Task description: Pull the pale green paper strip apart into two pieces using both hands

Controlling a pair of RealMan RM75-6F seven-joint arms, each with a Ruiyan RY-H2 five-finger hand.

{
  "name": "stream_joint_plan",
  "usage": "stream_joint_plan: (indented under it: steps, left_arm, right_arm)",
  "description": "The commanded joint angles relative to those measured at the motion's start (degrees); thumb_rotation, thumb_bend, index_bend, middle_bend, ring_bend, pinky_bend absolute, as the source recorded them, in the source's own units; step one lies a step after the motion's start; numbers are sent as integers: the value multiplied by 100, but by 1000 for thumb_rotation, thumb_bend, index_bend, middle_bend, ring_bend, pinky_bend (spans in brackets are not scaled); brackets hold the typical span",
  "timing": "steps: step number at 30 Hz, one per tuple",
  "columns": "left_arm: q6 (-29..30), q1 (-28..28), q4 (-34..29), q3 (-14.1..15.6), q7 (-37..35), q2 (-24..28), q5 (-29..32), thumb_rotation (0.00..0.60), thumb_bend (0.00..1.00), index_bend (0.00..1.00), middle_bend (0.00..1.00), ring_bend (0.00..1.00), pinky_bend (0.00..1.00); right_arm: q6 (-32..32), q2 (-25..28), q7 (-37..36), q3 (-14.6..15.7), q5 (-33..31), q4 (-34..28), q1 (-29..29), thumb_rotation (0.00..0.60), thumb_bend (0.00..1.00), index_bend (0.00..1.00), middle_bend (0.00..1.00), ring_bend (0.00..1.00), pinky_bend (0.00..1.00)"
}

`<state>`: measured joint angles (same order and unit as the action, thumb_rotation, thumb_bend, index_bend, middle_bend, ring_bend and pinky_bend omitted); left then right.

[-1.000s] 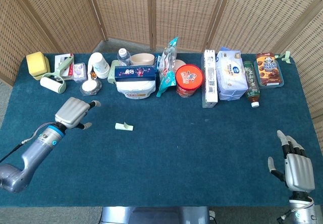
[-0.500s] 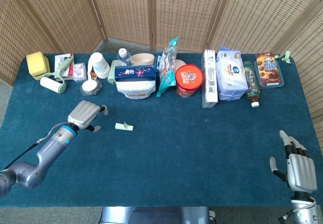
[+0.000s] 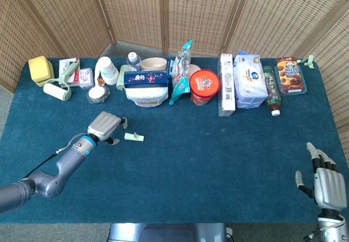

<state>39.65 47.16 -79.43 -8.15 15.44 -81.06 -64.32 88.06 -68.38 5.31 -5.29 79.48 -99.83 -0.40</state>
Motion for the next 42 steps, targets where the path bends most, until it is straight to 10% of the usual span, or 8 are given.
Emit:
stream_joint_plan:
  steps: [1, 42]
  left_arm:
    - [-80, 110, 151, 6, 42, -172, 118, 600, 201, 394, 1000, 1000, 967]
    - [-236, 728, 420, 295, 743, -585, 1291, 600, 276, 470, 1000, 1000, 967]
  right_arm:
    - [21, 8, -19, 0, -7, 8, -19, 600, 468, 50, 211, 150, 203]
    - [207, 41, -307, 46, -34, 97, -296, 600, 464, 49, 211, 150, 214]
